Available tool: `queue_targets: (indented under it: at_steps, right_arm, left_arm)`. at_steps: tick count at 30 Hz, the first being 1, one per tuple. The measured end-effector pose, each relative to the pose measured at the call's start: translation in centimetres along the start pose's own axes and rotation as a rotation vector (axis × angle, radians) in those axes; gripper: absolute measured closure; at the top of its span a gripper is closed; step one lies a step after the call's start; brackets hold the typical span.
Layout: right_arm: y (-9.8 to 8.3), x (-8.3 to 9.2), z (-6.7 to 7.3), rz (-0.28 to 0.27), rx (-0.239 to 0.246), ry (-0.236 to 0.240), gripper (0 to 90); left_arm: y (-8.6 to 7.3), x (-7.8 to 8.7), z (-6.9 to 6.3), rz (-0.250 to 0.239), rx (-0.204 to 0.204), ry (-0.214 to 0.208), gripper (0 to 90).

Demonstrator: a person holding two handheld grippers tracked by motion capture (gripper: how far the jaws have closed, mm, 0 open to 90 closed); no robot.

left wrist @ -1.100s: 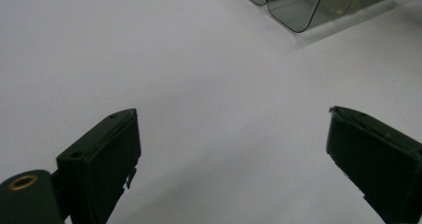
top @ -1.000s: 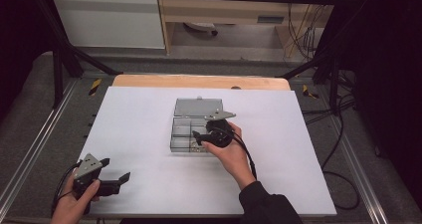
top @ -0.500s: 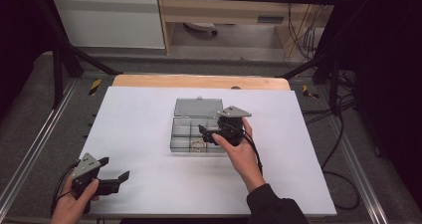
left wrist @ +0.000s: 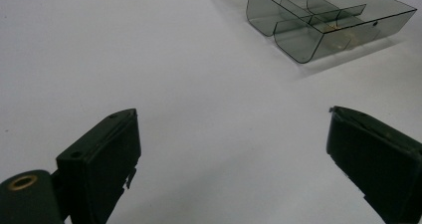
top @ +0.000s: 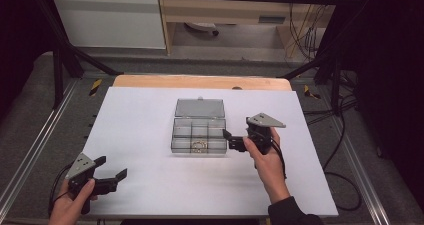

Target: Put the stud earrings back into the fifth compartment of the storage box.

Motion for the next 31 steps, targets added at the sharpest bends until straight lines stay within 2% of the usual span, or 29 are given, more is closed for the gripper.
queue_targets:
  at_steps: [3, 7, 9, 17, 21, 22, 25, 27, 31]
  right_arm:
    - [-1.3, 1.7, -1.0, -0.034, -0.011, -0.029, 5.1]
    - [-2.4, 2.9, -1.7, -0.054, -0.026, -0.046, 5.2]
    - [-3.3, 4.0, -2.3, -0.054, -0.029, -0.058, 4.9]
    - [-5.7, 6.3, -3.4, -0.056, -0.046, -0.081, 4.4]
    - [-7.3, 7.1, -3.6, -0.031, -0.049, -0.095, 4.1]
    - [-8.2, 7.3, -3.8, -0.014, -0.06, -0.097, 4.0]
    - [-8.9, 7.3, -4.0, 0.009, -0.067, -0.098, 3.9]
    - [-9.3, 7.0, -4.2, 0.043, -0.053, -0.117, 3.9]
    - [-10.0, 5.8, -4.4, 0.145, -0.017, -0.142, 3.8]
  left_arm:
    - [0.0, 0.1, 0.0, -0.003, 0.005, -0.001, 7.2]
    - [0.0, 0.2, 0.2, -0.011, 0.013, 0.0, 7.2]
    - [0.0, 0.2, 0.2, -0.017, 0.018, 0.001, 7.2]
    - [0.1, 0.4, 0.3, -0.03, 0.021, 0.0, 7.2]
    - [0.2, 0.5, 0.3, -0.031, 0.021, 0.001, 7.2]
    - [0.2, 0.5, 0.3, -0.03, 0.018, 0.003, 7.2]
    - [0.2, 0.4, 0.1, -0.024, 0.014, 0.003, 7.2]
    - [0.2, 0.3, 0.1, -0.019, 0.008, 0.002, 7.2]
    - [0.2, 0.2, 0.0, -0.017, 0.005, 0.0, 7.2]
Point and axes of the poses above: each handheld gripper's, and its own axes: x roughly backward along the jaws, y roughly out of its top, z roughly to its left, the point moved 1 cm from there along -x, roughly forward along the jaws, and after that the axes turned 7 degrees about x, right-handed, at the moved point
